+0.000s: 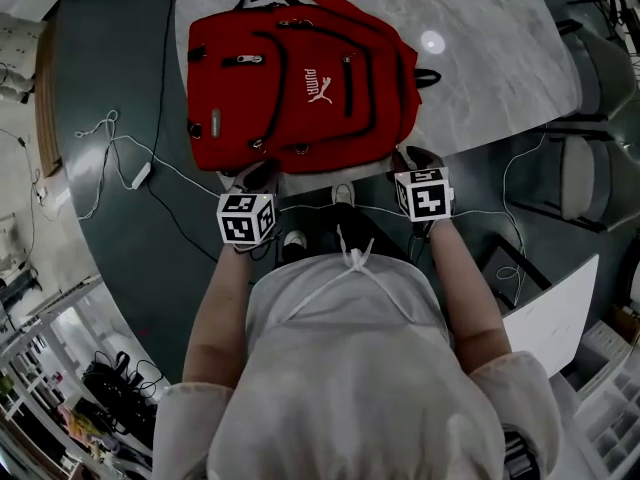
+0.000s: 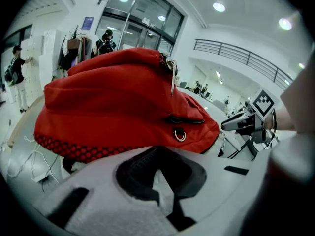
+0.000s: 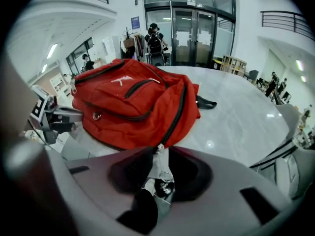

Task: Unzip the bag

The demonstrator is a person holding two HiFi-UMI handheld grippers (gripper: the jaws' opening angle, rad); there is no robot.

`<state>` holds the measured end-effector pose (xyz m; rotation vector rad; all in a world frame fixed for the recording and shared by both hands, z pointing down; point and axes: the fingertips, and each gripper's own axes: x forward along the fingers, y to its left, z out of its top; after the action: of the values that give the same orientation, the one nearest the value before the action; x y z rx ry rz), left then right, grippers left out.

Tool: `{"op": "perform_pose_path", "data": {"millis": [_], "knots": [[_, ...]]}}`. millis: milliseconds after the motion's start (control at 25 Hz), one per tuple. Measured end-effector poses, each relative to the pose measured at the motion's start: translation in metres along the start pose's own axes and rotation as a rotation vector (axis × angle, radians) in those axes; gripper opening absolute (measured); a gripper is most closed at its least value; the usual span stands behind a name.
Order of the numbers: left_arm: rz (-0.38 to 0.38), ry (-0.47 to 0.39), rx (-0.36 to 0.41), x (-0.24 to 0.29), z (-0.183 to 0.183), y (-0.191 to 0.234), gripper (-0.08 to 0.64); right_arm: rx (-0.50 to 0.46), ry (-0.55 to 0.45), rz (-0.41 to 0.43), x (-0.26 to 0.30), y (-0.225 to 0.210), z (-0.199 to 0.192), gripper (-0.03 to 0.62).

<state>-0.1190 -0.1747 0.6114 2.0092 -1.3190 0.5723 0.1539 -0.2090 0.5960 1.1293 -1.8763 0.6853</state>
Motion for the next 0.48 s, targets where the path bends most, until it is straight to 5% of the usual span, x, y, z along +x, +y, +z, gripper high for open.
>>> {"op": "perform_pose_path", "data": {"millis": [120,480], "knots": [[-0.023,-0.034,-0.020,-0.012,0.007,-0.010,0.020,-0.005,-0.058,0.025,-0.015,0.021,0.017,0.098],[-0.067,-0.270,0.167,-0.071,0.092,-0.062,0.021,0.022,-0.286,0.082,-0.061,0.089,0.083,0.043]]}}
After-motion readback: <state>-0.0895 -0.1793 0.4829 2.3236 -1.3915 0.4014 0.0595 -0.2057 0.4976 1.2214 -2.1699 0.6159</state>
